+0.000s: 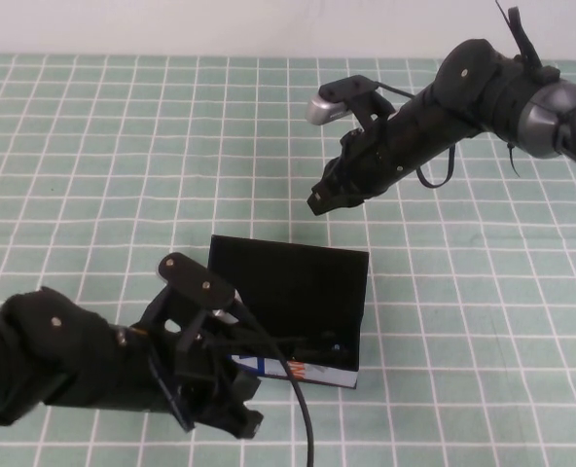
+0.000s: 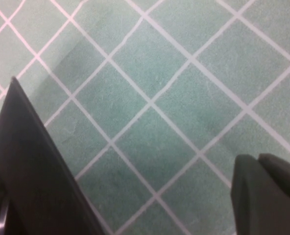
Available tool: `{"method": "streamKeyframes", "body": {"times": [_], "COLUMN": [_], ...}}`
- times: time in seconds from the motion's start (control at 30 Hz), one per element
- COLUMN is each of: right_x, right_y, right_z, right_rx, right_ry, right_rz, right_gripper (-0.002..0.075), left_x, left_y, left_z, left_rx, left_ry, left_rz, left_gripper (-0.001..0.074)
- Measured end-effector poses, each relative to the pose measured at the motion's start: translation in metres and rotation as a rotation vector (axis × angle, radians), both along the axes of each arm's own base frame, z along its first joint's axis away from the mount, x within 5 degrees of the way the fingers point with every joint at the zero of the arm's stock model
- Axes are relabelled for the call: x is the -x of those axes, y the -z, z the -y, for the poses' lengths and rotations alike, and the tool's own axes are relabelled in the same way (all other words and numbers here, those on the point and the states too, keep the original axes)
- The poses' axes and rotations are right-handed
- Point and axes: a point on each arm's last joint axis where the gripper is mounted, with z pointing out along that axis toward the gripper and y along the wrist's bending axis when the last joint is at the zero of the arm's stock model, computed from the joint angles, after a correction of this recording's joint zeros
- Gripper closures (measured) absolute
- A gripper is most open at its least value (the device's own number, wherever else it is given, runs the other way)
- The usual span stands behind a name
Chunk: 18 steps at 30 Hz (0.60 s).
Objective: Return glasses to glasses case
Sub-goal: Close the glasses case
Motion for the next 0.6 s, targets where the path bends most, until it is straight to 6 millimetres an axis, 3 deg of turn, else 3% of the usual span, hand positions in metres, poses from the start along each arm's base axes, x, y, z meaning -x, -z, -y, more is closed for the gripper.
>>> {"method": "streamKeyframes", "body": {"times": [0.17, 0.37, 0.6], "right_x": [-0.001, -0.003, 0.012], "right_y": [0.001, 0.02, 0.02], "right_z": [0.0, -0.003, -0.009], "right_rx": [0.001, -0.011, -0.072], "right_ry": [-0.006, -0.008, -0.186], "right_rz": [0.002, -0.046, -0.124], "right_gripper": [0.0737, 0.0737, 0.0737], "left_x": [-0.008, -0.013, -0.017], "left_y": [0.012, 0.026, 0.031], "left_z": [0.004, 0.011, 0.014], "left_rx": [0.003, 0.033, 0.061], "left_ry": [-0.003, -0.002, -0.028], "left_rz": [0.024, 0.006, 0.014], "left_gripper": [0.0737, 0.0737, 0.0737]}}
